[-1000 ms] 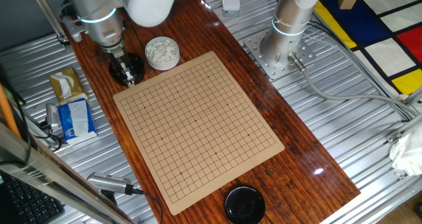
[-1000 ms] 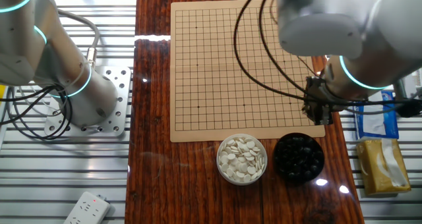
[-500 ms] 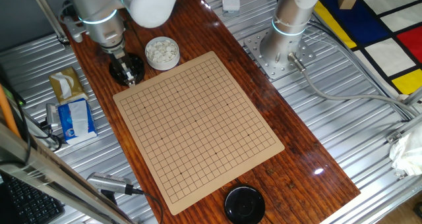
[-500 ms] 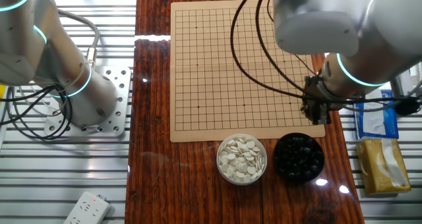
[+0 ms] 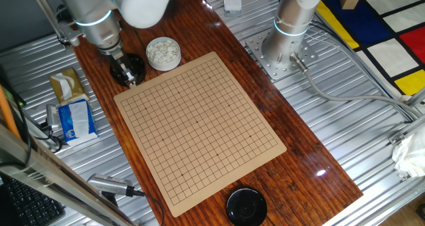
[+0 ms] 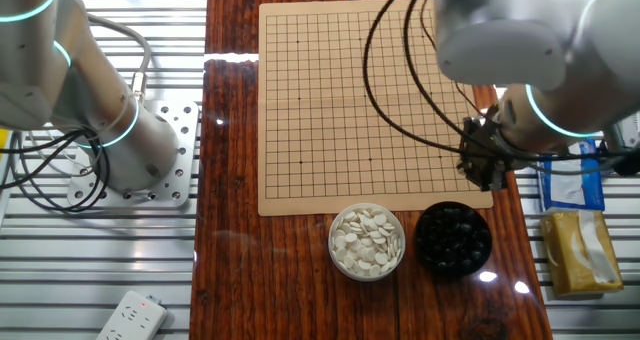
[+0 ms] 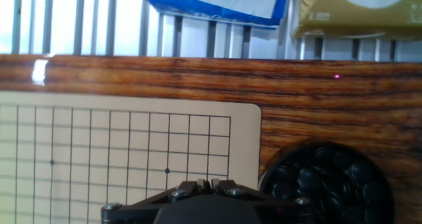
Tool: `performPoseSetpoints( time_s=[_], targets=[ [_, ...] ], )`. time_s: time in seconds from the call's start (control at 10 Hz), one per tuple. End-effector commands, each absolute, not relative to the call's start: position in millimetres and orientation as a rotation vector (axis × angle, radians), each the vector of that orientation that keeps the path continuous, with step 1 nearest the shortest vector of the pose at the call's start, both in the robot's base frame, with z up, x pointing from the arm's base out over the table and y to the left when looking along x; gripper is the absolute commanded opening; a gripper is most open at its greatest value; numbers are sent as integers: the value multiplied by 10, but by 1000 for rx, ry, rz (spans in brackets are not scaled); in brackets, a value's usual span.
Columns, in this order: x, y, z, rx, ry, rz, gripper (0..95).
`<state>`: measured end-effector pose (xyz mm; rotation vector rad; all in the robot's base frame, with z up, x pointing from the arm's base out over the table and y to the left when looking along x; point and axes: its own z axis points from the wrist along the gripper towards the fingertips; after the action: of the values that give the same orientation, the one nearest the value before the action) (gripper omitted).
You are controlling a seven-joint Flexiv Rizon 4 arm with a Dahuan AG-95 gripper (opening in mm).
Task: Play the first move as black on the 3-4 point in the upper right corner of the Go board
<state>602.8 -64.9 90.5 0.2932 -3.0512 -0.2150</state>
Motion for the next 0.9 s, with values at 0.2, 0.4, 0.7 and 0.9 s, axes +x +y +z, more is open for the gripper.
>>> performPoseSetpoints(
  time_s=[0.2,0.4,0.7,0.9],
  targets=[
    [6036,-647,909,384,-3008,-261,0],
    [6036,-647,909,393,-2998,-277,0],
    [6036,-647,909,389,-2995,-299,0],
    [6036,-647,909,376,-2989,-301,0]
  ],
)
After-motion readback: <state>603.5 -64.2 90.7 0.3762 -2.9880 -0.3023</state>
